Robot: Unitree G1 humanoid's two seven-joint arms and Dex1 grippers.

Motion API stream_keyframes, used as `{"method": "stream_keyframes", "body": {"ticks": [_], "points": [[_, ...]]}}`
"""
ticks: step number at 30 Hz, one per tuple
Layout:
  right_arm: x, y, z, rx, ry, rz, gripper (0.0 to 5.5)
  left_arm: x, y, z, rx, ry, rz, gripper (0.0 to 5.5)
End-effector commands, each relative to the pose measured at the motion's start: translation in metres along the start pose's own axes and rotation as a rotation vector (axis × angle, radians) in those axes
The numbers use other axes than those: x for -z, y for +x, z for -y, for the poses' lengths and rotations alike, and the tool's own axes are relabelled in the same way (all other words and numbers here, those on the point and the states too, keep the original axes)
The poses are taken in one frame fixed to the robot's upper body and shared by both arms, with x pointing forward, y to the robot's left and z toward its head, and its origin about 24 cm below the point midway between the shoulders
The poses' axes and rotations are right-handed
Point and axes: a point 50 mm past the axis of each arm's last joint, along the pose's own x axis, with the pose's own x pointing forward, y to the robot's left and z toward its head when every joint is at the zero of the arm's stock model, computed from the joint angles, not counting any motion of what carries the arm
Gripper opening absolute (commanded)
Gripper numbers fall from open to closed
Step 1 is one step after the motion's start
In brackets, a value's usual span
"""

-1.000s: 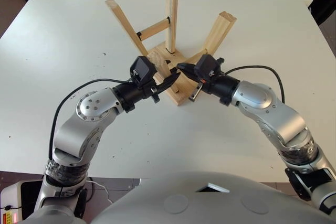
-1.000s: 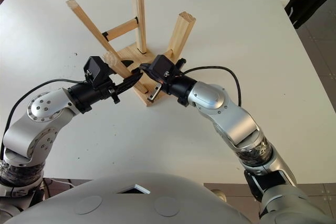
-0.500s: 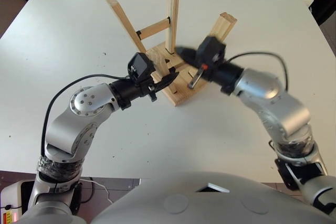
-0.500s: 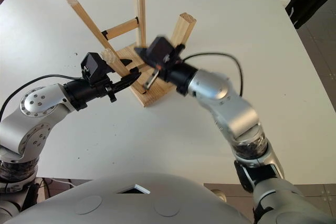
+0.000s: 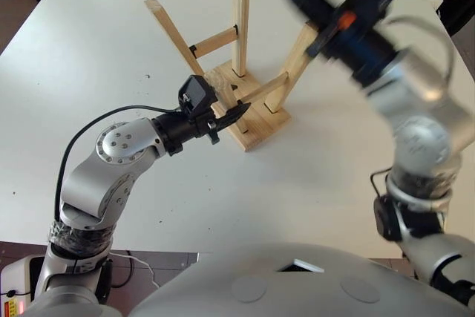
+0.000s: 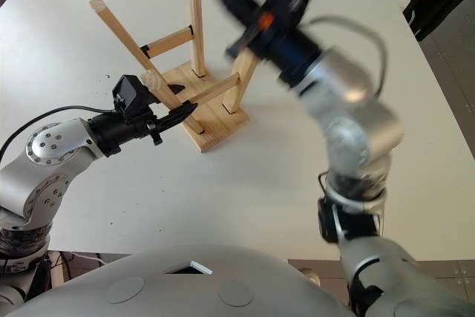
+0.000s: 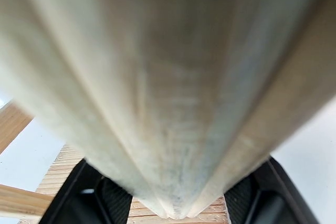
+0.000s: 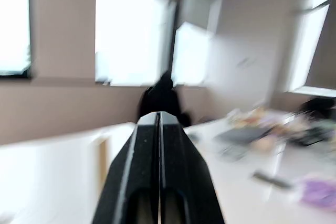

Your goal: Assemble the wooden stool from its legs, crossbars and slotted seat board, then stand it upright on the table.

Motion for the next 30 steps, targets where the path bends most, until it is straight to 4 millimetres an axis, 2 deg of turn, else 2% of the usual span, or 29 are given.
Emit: {"method": "stream_keyframes", "body": {"ticks": [1, 3, 5, 7, 9, 11, 12, 14, 17, 22, 23, 25, 28, 29, 30], "points": [[-0.011, -0.024, 0.068, 0.221, -0.164, -0.081, 0.00, 0.039, -0.013, -0.007, 0.065, -0.096, -0.217, 2.04], [0.018, -0.033, 0.082, 0.259, -0.210, -0.218, 0.00, 0.040, -0.017, -0.008, 0.107, -0.097, -0.212, 2.04], [0.056, -0.041, 0.077, 0.208, -0.274, -0.389, 0.00, 0.042, -0.019, -0.008, 0.138, -0.092, -0.211, 2.04], [0.097, -0.047, 0.047, 0.077, -0.195, -0.502, 0.00, 0.043, -0.018, -0.012, 0.157, -0.078, -0.207, 2.04], [0.125, -0.041, -0.009, -0.134, -0.025, -0.512, 0.00, 0.040, -0.015, -0.013, 0.195, -0.065, -0.174, 2.04], [0.134, -0.035, -0.061, -0.345, 0.108, -0.475, 0.00, 0.038, -0.015, -0.013, 0.238, -0.054, -0.148, 2.04], [0.129, -0.033, -0.078, -0.406, 0.172, -0.440, 0.00, 0.039, -0.014, -0.013, 0.258, -0.052, -0.145, 2.04], [0.113, -0.032, -0.091, -0.460, 0.259, -0.370, 0.00, 0.041, -0.013, -0.015, 0.288, -0.045, -0.148, 2.04], [0.098, -0.036, -0.085, -0.473, 0.276, -0.355, 0.00, 0.045, -0.013, -0.013, 0.290, -0.050, -0.143, 2.04], [0.095, -0.050, -0.082, -0.470, 0.269, -0.430, 0.00, 0.040, -0.014, -0.001, 0.347, -0.055, -0.053, 2.04], [0.096, -0.054, -0.074, -0.430, 0.249, -0.451, 0.00, 0.037, -0.017, 0.000, 0.356, -0.063, -0.034, 2.04], [0.100, -0.063, -0.036, -0.237, 0.156, -0.503, 0.00, 0.040, -0.023, -0.004, 0.332, -0.056, -0.052, 2.04], [0.107, -0.085, 0.035, 0.144, 0.065, -0.558, 0.00, 0.047, -0.029, -0.011, 0.270, -0.063, -0.080, 2.04], [0.107, -0.100, 0.052, 0.232, 0.018, -0.587, 0.00, 0.047, -0.029, -0.011, 0.266, -0.065, -0.075, 2.04], [0.105, -0.110, 0.061, 0.279, -0.016, -0.595, 0.00, 0.047, -0.028, -0.011, 0.264, -0.065, -0.071, 2.04]]}}
